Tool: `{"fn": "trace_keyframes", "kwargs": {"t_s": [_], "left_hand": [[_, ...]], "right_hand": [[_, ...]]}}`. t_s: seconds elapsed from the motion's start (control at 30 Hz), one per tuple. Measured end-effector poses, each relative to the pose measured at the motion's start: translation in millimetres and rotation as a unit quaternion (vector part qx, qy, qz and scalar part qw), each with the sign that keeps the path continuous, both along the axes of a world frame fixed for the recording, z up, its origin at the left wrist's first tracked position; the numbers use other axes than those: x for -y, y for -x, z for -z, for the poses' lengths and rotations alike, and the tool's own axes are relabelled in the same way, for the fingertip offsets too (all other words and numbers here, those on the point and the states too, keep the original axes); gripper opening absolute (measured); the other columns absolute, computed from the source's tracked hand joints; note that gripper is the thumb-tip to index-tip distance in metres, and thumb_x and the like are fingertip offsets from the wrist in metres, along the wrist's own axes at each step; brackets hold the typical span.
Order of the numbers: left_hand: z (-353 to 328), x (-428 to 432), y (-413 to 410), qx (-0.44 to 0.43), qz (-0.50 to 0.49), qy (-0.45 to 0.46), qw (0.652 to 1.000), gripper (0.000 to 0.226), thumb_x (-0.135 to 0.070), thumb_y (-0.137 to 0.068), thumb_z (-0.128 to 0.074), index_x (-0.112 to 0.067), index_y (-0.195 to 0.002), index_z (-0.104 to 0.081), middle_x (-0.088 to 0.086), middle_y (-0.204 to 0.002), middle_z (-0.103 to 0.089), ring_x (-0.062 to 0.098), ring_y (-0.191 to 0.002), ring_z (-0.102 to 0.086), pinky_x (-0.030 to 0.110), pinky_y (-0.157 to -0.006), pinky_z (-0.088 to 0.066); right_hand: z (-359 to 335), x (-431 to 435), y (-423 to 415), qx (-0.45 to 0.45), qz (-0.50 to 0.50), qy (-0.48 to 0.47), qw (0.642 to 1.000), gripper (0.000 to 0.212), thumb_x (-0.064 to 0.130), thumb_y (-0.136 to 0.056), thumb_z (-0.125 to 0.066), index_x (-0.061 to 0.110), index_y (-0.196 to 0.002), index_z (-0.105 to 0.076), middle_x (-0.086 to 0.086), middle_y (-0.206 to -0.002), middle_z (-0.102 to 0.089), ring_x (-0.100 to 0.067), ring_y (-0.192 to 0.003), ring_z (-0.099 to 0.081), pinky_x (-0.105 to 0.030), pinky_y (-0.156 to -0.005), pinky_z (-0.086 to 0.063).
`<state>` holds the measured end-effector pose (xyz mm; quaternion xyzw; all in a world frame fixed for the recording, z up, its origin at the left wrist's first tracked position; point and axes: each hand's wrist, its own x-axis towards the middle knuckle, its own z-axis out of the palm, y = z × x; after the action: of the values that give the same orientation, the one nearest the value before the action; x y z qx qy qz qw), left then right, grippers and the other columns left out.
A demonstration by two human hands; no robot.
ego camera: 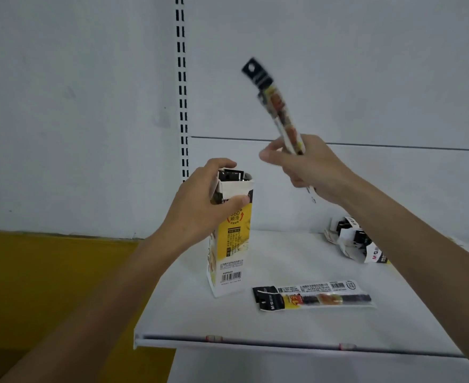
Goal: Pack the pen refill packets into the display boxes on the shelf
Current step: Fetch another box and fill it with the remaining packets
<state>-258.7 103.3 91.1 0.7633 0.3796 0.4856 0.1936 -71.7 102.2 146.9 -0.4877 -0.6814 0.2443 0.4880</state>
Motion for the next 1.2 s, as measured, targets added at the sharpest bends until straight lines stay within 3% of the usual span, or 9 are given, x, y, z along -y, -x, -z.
{"fn": "trace_keyframes", "kwargs": {"t_s": [0.1, 0.17, 0.3, 0.4, 0.7, 0.9, 0.97, 1.07, 1.2], "left_hand": [[-0.8, 1.3, 0.6, 0.000, 0.003, -0.006, 1.000, 0.027, -0.029, -0.078, -0.068, -0.034, -0.098, -0.050, -0.003, -0.101, -0.059, 0.007, -0.089, -0.057, 0.038, -0.081, -0.052], [-0.9, 2.4, 0.2, -0.004, 0.002, -0.004, 1.000, 0.025, -0.030, -0.078, -0.068, -0.038, -0.088, -0.047, -0.001, -0.100, -0.059, 0.010, -0.088, -0.057, 0.038, -0.080, -0.053], [-2.6, 3.0, 0.4, 0.003, 0.014, 0.005, 1.000, 0.023, -0.027, -0.078, -0.068, -0.038, -0.081, -0.048, 0.001, -0.100, -0.059, 0.014, -0.088, -0.058, 0.037, -0.079, -0.053], [-3.5, 2.6, 1.8, 0.002, 0.025, 0.006, 1.000, 0.023, -0.025, -0.078, -0.069, -0.038, -0.079, -0.050, 0.000, -0.098, -0.061, 0.012, -0.086, -0.058, 0.027, -0.074, -0.049], [-4.6, 1.8, -3.1, 0.000, 0.032, 0.007, 0.999, 0.019, -0.028, -0.079, -0.068, -0.039, -0.081, -0.052, -0.005, -0.096, -0.062, 0.004, -0.086, -0.057, 0.018, -0.070, -0.045], [-3.0, 2.2, -3.4, 0.022, 0.053, 0.009, 0.998, 0.026, -0.024, -0.078, -0.069, -0.041, -0.085, -0.050, -0.015, -0.092, -0.061, 0.000, -0.081, -0.060, 0.015, -0.067, -0.051], [-3.1, 1.5, -3.6, 0.034, 0.055, 0.010, 0.998, 0.029, -0.023, -0.078, -0.069, -0.042, -0.088, -0.049, -0.018, -0.090, -0.062, -0.004, -0.080, -0.060, 0.014, -0.067, -0.051], [-3.2, 0.4, -4.3, 0.021, 0.033, 0.014, 0.999, 0.030, -0.027, -0.077, -0.069, -0.042, -0.090, -0.048, -0.018, -0.093, -0.061, 0.000, -0.084, -0.061, 0.018, -0.070, -0.052], [-7.8, -0.7, -0.2, -0.024, -0.006, -0.004, 1.000, 0.035, -0.031, -0.073, -0.073, -0.035, -0.099, -0.050, -0.007, -0.098, -0.060, 0.007, -0.084, -0.060, 0.030, -0.072, -0.056]], "right_hand": [[-17.3, 2.6, 15.4, -0.086, 0.007, -0.063, 0.994, 0.025, 0.017, -0.089, -0.049, 0.010, -0.067, -0.058, 0.005, -0.045, -0.045, -0.013, -0.045, -0.047, -0.024, -0.050, -0.042], [-25.8, 4.4, 22.2, -0.086, 0.018, -0.088, 0.992, 0.032, 0.023, -0.092, -0.042, 0.015, -0.067, -0.061, 0.003, -0.064, -0.058, -0.014, -0.064, -0.056, -0.024, -0.059, -0.044], [-30.6, -1.5, 29.6, -0.081, 0.072, -0.150, 0.983, 0.041, 0.040, -0.096, -0.039, 0.019, -0.068, -0.060, 0.003, -0.069, -0.045, -0.014, -0.060, -0.048, -0.021, -0.043, -0.035], [-31.7, -6.2, 32.5, -0.083, 0.029, -0.181, 0.979, 0.032, 0.030, -0.096, -0.045, 0.017, -0.071, -0.060, 0.004, -0.065, -0.051, -0.016, -0.058, -0.055, -0.024, -0.043, -0.042], [0.0, -23.3, 39.5, 0.143, -0.046, -0.099, 0.984, 0.031, 0.027, -0.094, -0.050, 0.019, -0.066, -0.059, 0.010, -0.059, -0.057, 0.002, -0.050, -0.052, -0.013, -0.052, -0.040], [-11.9, -20.3, 31.9, 0.079, -0.012, -0.169, 0.982, 0.031, 0.032, -0.093, -0.051, 0.020, -0.067, -0.063, -0.001, -0.068, -0.066, -0.010, -0.058, -0.059, -0.017, -0.056, -0.043], [-5.6, -19.2, 35.9, 0.116, -0.021, -0.150, 0.982, 0.033, 0.030, -0.094, -0.051, 0.016, -0.066, -0.062, 0.008, -0.058, -0.059, -0.001, -0.050, -0.053, -0.010, -0.052, -0.039], [1.9, -18.6, 37.5, 0.142, -0.039, -0.104, 0.984, 0.038, 0.034, -0.095, -0.048, 0.012, -0.067, -0.062, 0.000, -0.053, -0.048, -0.007, -0.047, -0.041, -0.014, -0.049, -0.032], [-5.4, -14.5, 32.9, 0.081, 0.003, -0.174, 0.981, 0.039, 0.037, -0.095, -0.047, 0.012, -0.072, -0.066, -0.013, -0.063, -0.050, -0.005, -0.046, -0.037, -0.012, -0.047, -0.030]]}}
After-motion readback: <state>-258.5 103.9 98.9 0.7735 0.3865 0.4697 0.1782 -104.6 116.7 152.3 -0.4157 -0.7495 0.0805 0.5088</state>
